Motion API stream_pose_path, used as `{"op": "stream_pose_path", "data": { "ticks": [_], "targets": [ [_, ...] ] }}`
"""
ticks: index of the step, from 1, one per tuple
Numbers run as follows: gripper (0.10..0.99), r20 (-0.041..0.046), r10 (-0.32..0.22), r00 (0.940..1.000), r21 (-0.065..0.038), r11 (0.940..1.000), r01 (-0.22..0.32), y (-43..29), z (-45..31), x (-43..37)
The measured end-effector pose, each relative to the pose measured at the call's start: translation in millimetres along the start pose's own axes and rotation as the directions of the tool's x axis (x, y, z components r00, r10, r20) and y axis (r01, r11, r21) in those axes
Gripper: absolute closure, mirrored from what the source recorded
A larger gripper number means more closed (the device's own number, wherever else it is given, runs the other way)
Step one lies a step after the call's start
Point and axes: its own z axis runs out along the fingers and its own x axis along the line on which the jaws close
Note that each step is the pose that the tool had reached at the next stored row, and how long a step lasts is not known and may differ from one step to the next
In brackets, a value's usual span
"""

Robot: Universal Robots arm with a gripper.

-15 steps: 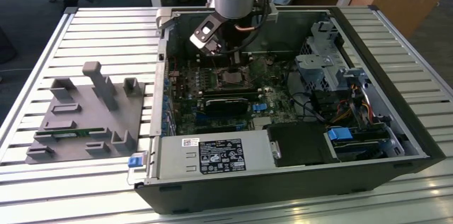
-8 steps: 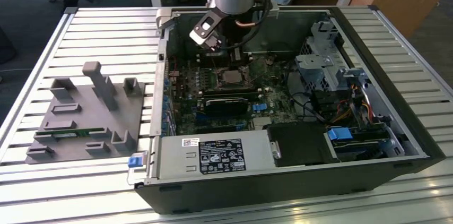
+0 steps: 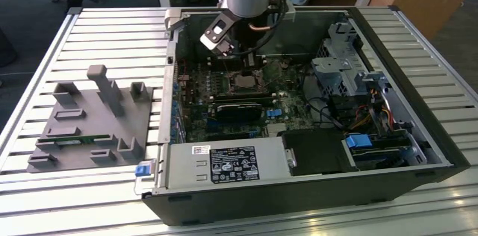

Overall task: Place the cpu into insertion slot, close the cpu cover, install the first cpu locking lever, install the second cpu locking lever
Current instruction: 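Close the cpu cover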

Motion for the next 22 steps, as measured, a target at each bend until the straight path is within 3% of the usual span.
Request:
{"op": "stream_pose_path", "data": {
  "ticks": [4, 11, 22],
  "targets": [
    [0.980, -0.0001, 0.000, 1.0000, 0.002, 1.0000, 0.000, 8.6, 0.6, -0.1],
    [0.980, 0.0001, 0.000, 1.0000, 0.002, 1.0000, 0.000, 14.1, 0.9, -0.3],
    [0.980, 0.0003, 0.000, 1.0000, 0.002, 1.0000, 0.000, 15.0, -0.9, -0.2]
  ]
}}
